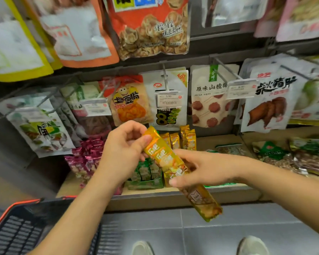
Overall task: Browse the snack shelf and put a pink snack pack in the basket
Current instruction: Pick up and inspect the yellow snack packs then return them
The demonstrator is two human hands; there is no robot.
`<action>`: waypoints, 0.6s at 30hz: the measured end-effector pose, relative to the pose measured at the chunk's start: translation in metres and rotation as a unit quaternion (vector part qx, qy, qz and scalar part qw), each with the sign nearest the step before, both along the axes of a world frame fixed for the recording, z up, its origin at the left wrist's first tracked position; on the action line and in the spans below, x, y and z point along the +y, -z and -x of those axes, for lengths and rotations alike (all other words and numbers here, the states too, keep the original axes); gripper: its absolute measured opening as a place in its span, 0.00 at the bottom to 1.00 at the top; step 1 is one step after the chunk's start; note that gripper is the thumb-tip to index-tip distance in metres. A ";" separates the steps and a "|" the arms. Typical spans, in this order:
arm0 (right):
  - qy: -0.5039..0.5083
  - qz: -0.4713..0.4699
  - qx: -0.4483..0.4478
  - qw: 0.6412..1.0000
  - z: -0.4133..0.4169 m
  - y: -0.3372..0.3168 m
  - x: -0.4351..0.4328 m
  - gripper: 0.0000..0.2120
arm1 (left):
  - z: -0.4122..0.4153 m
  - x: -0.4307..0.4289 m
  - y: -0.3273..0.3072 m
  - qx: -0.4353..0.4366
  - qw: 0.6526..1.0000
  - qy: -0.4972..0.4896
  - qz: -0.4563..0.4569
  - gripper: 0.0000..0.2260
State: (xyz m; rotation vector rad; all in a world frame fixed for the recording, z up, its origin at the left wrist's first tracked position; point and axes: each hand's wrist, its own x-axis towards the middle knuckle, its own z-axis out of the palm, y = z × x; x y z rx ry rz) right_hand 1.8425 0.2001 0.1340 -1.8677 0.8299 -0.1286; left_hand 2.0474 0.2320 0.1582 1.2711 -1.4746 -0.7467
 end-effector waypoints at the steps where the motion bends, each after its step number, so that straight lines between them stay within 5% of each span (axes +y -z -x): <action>1: 0.019 -0.047 -0.045 0.998 0.001 -0.004 0.004 0.28 | 0.001 -0.001 0.001 0.034 0.999 0.009 -0.003 0.11; 6: 0.079 -0.127 -0.094 0.984 0.003 -0.009 0.024 0.14 | -0.006 0.002 0.009 0.100 0.994 0.041 -0.033 0.11; 11: 0.057 -0.032 -0.022 0.998 -0.003 -0.005 0.024 0.27 | -0.017 0.002 0.016 0.092 0.986 0.106 -0.087 0.08; 18: 0.082 0.020 -0.016 0.996 -0.009 -0.001 0.025 0.26 | -0.007 0.005 0.012 0.059 0.994 0.056 -0.073 0.02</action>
